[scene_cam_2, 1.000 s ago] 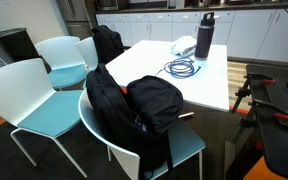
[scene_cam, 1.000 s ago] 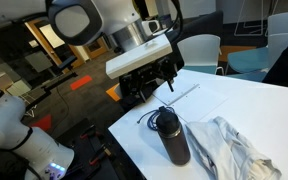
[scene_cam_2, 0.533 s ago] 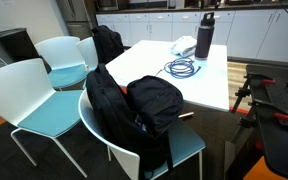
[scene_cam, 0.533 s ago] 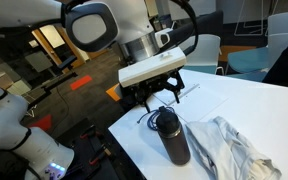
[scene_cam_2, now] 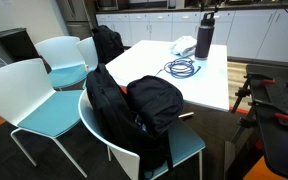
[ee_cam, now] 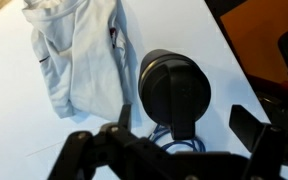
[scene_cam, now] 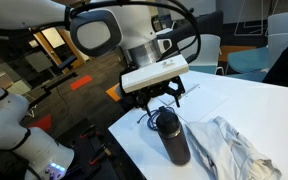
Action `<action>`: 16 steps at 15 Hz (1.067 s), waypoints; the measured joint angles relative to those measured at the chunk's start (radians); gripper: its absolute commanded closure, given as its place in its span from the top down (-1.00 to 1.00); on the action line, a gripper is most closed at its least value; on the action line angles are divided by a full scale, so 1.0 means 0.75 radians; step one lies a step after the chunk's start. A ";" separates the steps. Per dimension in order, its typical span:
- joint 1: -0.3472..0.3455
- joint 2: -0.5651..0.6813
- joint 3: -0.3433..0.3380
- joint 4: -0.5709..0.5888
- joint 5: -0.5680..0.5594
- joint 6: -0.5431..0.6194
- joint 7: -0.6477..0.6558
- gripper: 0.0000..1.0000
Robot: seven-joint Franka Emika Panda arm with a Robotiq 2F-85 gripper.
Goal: Put the bottle and cable in the bag
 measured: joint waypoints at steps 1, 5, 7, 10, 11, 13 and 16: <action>-0.003 0.000 0.000 0.000 0.000 0.000 0.000 1.00; -0.018 0.001 0.001 0.000 0.000 0.005 0.001 1.00; -0.024 0.001 0.001 0.000 0.002 0.008 0.002 1.00; -0.026 0.003 0.001 0.000 0.004 0.011 0.004 1.00; -0.026 0.003 0.001 0.000 0.004 0.013 0.005 1.00; -0.026 0.004 0.001 0.000 0.005 0.017 0.005 1.00; -0.026 0.008 0.003 0.000 0.005 0.022 0.007 1.00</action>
